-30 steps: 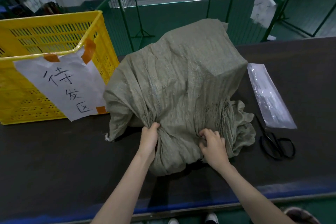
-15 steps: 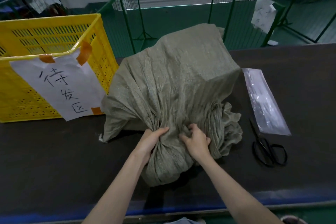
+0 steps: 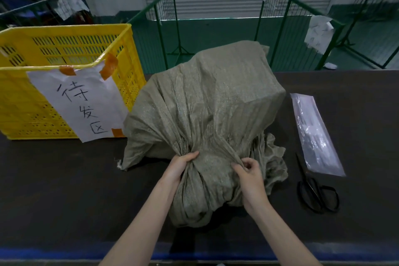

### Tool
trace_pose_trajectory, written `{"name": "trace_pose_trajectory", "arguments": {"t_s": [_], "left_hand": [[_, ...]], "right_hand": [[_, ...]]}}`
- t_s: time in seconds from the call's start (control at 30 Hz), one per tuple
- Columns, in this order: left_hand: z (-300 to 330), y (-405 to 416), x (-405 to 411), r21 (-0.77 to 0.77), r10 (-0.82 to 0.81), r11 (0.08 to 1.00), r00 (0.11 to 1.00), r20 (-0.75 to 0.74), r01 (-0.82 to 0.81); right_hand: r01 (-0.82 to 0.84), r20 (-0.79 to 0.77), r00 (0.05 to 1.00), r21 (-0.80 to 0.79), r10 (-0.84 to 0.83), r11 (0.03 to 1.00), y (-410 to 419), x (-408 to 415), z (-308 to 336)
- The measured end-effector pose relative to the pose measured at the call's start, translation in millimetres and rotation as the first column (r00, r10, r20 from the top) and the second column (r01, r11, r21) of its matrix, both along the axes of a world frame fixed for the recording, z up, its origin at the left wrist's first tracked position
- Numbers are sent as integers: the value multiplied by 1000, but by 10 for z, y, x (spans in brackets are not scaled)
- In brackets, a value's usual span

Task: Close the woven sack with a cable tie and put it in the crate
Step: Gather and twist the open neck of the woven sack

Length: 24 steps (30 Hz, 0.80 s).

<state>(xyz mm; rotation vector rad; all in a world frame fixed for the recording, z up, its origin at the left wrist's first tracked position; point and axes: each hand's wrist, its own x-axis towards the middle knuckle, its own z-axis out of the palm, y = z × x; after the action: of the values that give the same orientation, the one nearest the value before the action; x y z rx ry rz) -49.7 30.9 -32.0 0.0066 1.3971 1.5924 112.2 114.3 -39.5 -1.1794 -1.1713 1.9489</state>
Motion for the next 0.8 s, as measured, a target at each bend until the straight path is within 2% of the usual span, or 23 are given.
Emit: {"name": "trace_pose_trajectory", "arguments": {"t_s": [0.07,0.17,0.3,0.47,0.57,0.63,0.73,0.8], "left_hand": [[23,56,29,-24,-48,999,999,0,48],[78,127,94,-10,-178,984,984,23,178],[218,265,153,-20,-301,953,953,17,302],[374,447,196,-106,-360,930,930,-75,352],[398,485,209,-169,-356,928,921,-156,331],[377,499,201,-172,-281,952,945,-168,252],[346,498,185,-164,-198,972,960,-198,166],[331,482,153,-151,-163,980,961,-221,131]], "right_hand": [[-3,-46,999,-120,-3,993,45,24,37],[-130,-70,990,-106,123,986,79,93,122],[-131,-43,990,96,136,987,50,122,139],[-201,174,975,414,139,888,-59,69,36],[-257,303,948,555,95,791,-103,52,43],[-297,345,934,598,96,744,-126,60,63],[-377,417,899,578,135,723,-102,77,82],[-412,439,879,504,185,760,-25,101,96]]}}
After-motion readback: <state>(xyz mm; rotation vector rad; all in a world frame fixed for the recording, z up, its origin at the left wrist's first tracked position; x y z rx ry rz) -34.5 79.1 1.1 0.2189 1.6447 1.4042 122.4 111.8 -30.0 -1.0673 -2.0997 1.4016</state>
